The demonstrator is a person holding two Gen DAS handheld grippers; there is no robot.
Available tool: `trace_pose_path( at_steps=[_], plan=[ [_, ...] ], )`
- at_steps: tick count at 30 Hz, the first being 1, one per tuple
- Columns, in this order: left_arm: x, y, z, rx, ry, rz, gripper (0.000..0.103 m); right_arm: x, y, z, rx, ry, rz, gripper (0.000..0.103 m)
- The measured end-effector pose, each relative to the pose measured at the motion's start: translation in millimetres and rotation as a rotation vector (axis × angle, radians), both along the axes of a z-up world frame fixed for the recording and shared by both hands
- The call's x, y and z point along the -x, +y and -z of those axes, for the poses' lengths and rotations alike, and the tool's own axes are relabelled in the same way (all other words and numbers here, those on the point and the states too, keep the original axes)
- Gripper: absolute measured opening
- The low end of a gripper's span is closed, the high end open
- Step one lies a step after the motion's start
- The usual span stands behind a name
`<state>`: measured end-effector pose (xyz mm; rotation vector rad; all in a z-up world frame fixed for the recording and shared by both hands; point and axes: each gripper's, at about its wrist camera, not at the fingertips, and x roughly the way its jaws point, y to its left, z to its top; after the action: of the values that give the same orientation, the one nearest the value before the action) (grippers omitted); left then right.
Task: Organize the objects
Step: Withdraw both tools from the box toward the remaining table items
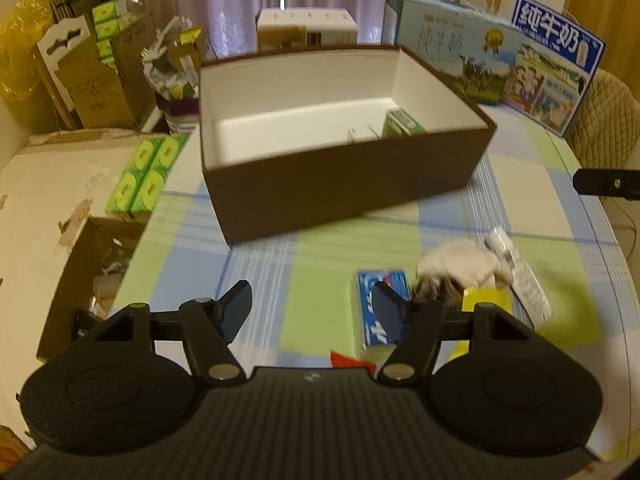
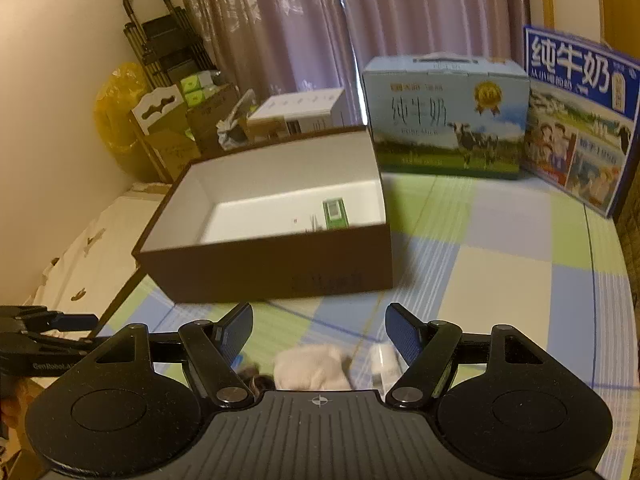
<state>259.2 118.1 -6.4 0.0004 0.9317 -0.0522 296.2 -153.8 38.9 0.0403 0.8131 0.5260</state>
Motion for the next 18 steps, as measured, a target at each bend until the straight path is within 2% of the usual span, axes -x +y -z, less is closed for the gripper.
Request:
trace_pose_path(
  at_steps=[18],
  plan=[
    [27, -26, 58, 0.006, 0.135, 0.108, 0.059, 34, -13, 46, 0.05, 0.139, 0.029, 0.07]
  ],
)
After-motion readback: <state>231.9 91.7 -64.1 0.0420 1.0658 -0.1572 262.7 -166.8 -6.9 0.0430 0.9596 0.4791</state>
